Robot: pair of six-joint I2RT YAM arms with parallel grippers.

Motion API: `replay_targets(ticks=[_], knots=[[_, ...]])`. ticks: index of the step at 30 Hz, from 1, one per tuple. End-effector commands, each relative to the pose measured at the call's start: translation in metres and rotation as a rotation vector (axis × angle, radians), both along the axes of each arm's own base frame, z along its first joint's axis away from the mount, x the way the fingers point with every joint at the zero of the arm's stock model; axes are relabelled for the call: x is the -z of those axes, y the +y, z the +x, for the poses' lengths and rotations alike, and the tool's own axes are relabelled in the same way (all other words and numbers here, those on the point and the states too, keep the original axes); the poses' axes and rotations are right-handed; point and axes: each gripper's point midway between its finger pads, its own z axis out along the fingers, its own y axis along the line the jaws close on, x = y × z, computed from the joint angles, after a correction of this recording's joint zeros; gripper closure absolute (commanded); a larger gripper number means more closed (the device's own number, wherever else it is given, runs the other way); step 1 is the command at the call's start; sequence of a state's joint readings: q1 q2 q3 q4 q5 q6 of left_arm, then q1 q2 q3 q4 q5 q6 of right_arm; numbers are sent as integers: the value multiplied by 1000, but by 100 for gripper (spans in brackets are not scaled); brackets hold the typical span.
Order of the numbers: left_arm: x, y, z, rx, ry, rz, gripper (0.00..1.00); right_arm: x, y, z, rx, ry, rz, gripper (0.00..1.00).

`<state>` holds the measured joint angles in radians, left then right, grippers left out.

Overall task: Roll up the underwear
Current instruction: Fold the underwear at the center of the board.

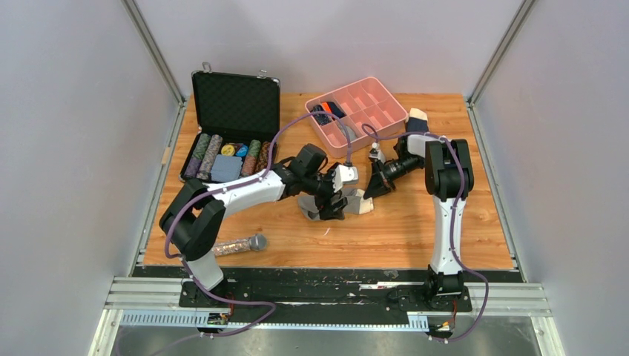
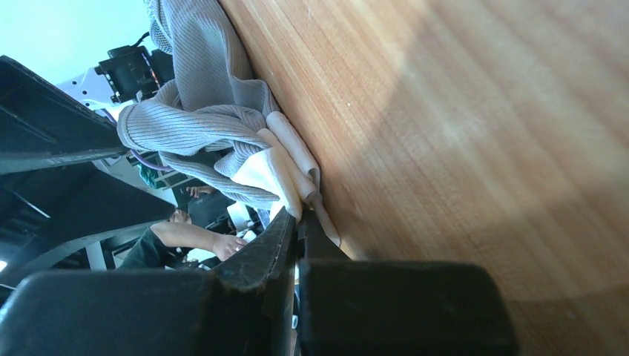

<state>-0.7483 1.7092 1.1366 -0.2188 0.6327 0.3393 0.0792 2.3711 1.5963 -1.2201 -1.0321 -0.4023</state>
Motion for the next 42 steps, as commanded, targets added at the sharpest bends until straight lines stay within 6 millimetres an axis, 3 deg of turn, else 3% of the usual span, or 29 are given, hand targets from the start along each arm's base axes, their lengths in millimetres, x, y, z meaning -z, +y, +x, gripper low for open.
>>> replay_targets(ticks=[1, 9, 15, 18, 24, 35, 42], knots=[[-11, -6, 33, 1, -258, 7, 0, 23, -8, -1, -26, -19, -107, 100], [-6, -7, 35, 28, -387, 48, 0, 22, -6, -5, -28, -15, -101, 100], [12, -8, 19, 188, -352, 92, 5, 22, -5, -6, -23, -12, -98, 100], [23, -8, 13, 239, -300, 123, 15, 21, -4, -5, -23, -14, -96, 100], [27, -11, 22, 214, -286, 150, 26, 17, -5, -5, -27, -30, -93, 100], [19, -1, 24, 202, -251, 142, 49, -3, -6, -10, -35, -85, -89, 100], [27, 8, 6, 235, -106, 159, 83, -23, -7, -20, -66, -177, -62, 100]])
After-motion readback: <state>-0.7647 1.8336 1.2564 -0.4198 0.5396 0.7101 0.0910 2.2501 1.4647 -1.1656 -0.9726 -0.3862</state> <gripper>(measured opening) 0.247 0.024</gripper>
